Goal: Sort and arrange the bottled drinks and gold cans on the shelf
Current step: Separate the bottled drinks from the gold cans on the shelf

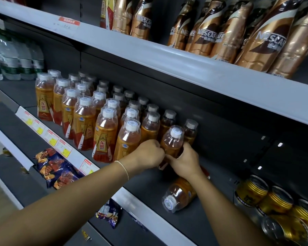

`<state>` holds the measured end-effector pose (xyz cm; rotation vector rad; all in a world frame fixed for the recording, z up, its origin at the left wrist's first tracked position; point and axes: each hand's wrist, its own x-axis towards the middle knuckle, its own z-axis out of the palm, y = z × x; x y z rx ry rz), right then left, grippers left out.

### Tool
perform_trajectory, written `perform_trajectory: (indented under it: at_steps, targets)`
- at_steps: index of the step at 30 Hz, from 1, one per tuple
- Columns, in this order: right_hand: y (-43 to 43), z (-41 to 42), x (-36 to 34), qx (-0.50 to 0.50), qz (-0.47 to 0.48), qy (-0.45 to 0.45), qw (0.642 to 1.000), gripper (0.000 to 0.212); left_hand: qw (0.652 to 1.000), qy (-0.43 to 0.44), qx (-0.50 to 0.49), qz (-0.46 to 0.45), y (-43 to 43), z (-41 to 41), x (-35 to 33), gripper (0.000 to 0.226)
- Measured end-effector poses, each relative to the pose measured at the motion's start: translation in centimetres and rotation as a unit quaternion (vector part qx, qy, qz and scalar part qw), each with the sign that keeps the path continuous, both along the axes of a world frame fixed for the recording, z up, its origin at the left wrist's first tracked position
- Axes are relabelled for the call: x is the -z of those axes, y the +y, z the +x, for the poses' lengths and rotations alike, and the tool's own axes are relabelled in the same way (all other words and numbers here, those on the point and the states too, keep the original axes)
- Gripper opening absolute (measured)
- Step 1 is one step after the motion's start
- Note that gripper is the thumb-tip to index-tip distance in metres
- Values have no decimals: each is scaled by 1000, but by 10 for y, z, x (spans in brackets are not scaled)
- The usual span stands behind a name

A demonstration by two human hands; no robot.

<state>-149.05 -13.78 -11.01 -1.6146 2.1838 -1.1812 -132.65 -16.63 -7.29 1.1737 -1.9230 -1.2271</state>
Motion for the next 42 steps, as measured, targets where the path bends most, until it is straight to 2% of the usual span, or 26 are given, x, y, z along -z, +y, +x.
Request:
perform_trajectory:
  at_steps: [5,10,14,16,19,23,26,28,33,37,39,42]
  targets:
    - [-13,0,-4,33,20,7,999,56,992,-112,35,-51,0,4,15,33]
    - [-18,5,-4,78,20,17,997,64,988,-132,68,-46,-1,7,23,39]
    - [-14,6,-5,110,24,25,993,76,981,-152,94,-72,0,7,28,27]
    - [-12,6,-6,111,22,19,993,75,976,-167,115,-79,2,5,30,15]
    - [-8,0,-8,85,31,3,996,62,963,-198,166,-80,9,-1,29,25]
    - [8,-20,-6,36,34,-82,995,50,945,-242,195,-100,25,-10,30,45]
    - [25,-41,-6,55,-11,-33,998,22,930,-275,209,-128,41,-18,30,56]
    - [38,-57,-6,71,-13,4,997,12,919,-293,205,-166,51,-25,32,58]
    - [77,-77,-4,7,61,56,997,35,888,-346,144,-267,71,-45,49,67]
    - [99,-79,3,-49,112,153,981,55,909,-315,125,-242,72,-48,48,44]
    - [106,-78,7,-62,133,178,973,64,912,-319,113,-233,71,-48,36,42]
    - [108,-74,14,-81,134,168,973,79,912,-333,97,-220,67,-48,5,44]
